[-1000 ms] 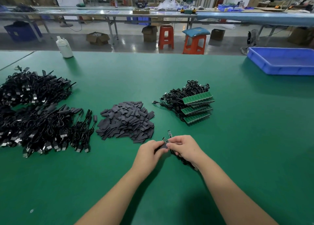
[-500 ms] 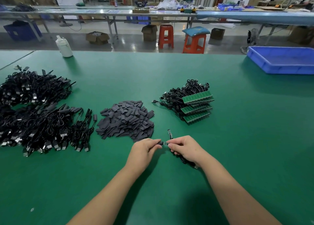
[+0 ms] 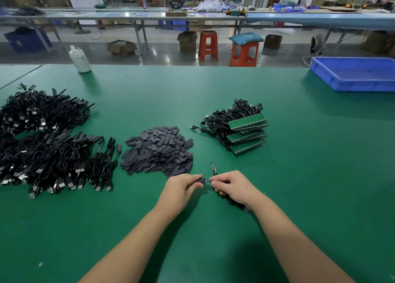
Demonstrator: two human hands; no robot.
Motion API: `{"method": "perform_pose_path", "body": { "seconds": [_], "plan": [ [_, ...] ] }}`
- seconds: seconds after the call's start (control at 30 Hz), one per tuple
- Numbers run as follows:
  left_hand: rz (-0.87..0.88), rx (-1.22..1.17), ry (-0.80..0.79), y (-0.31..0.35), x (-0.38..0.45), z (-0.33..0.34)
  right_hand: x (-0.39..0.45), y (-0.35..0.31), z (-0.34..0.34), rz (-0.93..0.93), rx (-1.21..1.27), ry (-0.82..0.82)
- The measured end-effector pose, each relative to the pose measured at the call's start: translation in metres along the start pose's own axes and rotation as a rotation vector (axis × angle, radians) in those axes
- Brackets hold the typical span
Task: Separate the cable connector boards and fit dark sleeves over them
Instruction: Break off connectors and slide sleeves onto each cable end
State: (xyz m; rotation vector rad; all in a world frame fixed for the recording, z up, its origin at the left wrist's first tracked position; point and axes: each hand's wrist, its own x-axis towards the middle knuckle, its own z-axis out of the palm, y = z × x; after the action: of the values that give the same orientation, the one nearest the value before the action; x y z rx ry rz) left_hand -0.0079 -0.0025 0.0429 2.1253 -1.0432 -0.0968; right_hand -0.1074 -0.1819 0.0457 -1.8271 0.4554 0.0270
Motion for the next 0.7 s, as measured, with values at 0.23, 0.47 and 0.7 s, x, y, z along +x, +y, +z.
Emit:
{"method": "perform_pose_path", "body": {
  "seconds": [0.23, 0.47, 0.7],
  "plan": [
    [0.006, 0.001, -0.022, 0.0017, -0.0007, -0.003, -0.0022, -0.005, -0.0025, -0.001, -0.058, -0.024],
    [0.104, 0.035, -0.021, -0.0005, -0.0024, -0.0044, -0.004, -0.0079, -0.0018, 0.029, -0.075, -0.036],
    [0.112, 0.044, -0.054, -0.0013, -0.0038, -0.0026, -0.0028, -0.0037, -0.0034, 0.026, -0.021, -0.021]
  ]
}}
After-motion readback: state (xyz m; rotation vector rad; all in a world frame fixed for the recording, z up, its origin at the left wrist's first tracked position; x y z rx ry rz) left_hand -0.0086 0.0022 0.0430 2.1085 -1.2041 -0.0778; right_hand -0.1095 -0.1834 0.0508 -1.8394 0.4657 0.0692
